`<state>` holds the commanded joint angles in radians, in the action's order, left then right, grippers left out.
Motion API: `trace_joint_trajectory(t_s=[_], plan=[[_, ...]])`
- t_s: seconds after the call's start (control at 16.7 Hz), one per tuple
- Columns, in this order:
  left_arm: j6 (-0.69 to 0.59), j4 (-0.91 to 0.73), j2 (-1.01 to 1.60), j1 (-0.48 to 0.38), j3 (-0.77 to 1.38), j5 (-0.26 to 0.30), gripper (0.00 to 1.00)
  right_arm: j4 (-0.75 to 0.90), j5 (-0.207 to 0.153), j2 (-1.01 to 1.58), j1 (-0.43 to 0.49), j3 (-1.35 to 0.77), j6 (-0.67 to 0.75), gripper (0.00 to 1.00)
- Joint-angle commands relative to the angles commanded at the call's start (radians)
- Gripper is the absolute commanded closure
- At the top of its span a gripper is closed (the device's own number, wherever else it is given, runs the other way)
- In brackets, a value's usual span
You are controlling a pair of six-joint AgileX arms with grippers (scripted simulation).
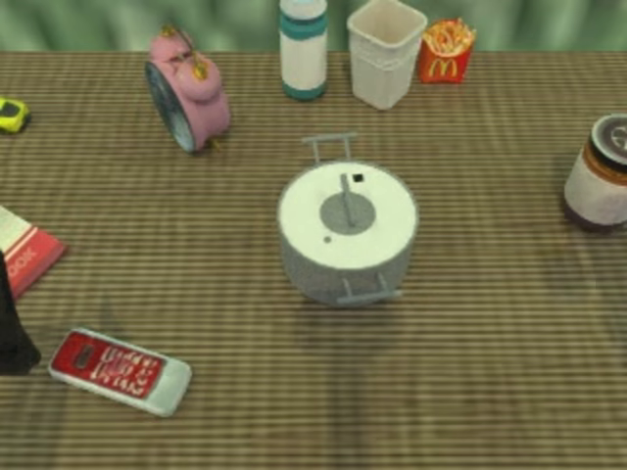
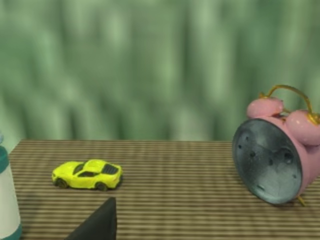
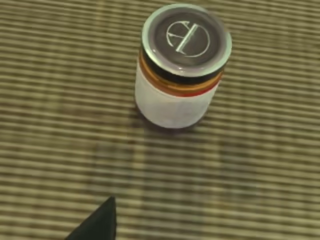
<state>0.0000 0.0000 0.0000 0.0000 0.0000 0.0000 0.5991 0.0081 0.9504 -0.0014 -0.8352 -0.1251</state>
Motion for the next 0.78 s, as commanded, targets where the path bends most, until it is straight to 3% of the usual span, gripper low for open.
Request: trace_joint_trajectory(t_s=[0.78], plan=[[0.000, 0.000, 0.000, 0.000, 0.000, 0.000, 0.00, 0.703, -0.001, 1.231, 0.010, -1.187, -0.166, 0.00]])
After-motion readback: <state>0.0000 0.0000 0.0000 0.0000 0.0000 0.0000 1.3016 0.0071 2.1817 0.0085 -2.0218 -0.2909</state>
